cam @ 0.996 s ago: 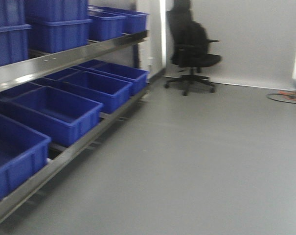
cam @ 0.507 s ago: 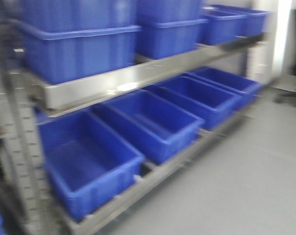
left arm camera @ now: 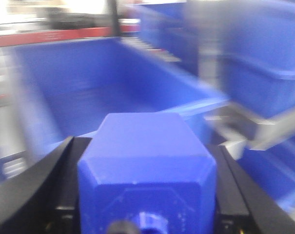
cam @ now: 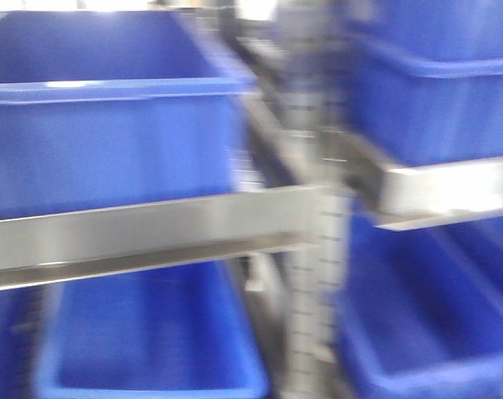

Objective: Pick and sort blue part to right shelf
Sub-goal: 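Turn the base toward the shelf rack and stop before a blue bin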

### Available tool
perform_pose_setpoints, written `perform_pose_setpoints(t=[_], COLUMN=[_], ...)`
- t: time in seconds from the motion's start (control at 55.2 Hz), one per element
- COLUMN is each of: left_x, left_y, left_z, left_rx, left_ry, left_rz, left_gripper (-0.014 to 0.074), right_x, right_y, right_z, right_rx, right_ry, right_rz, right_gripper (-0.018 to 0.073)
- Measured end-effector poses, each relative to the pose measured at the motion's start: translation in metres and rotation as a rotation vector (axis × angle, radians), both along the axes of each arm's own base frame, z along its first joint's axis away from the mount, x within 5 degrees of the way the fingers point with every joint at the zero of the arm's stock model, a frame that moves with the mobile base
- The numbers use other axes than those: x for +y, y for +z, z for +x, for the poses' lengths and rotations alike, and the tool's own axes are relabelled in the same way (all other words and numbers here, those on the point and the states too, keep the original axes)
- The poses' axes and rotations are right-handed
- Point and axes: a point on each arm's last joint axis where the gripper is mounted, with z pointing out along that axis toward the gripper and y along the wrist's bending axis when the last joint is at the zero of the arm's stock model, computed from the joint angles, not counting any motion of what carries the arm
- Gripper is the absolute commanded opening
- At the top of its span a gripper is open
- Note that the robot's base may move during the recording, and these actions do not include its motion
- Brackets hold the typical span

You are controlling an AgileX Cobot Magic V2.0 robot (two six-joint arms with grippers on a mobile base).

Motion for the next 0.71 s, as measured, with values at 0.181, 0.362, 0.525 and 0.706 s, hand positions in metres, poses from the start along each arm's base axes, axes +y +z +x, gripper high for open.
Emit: perform_pose_setpoints(t=[0.181,0.362,0.525,0.706], left_x=[0.0000,0.0000,0.0000,0.0000], left_y=[0.0000,0.0000,0.0000,0.0000], left_z=[0.0000,0.0000,0.0000,0.0000], left_rx=[0.000,0.000,0.000,0.000], left_ry=[0.000,0.000,0.000,0.000], left_rz=[0.000,0.000,0.000,0.000], left_gripper=[0.0300,0.0300,0.0300,0.0300], right_x=[0.0000,0.0000,0.0000,0.0000], right_y=[0.0000,0.0000,0.0000,0.0000], right_z=[0.0000,0.0000,0.0000,0.0000], right_rx=[0.000,0.000,0.000,0.000], right_ry=[0.000,0.000,0.000,0.000], right_rz=[0.000,0.000,0.000,0.000], right_gripper=[0.0155,0.0155,0.0155,0.0155])
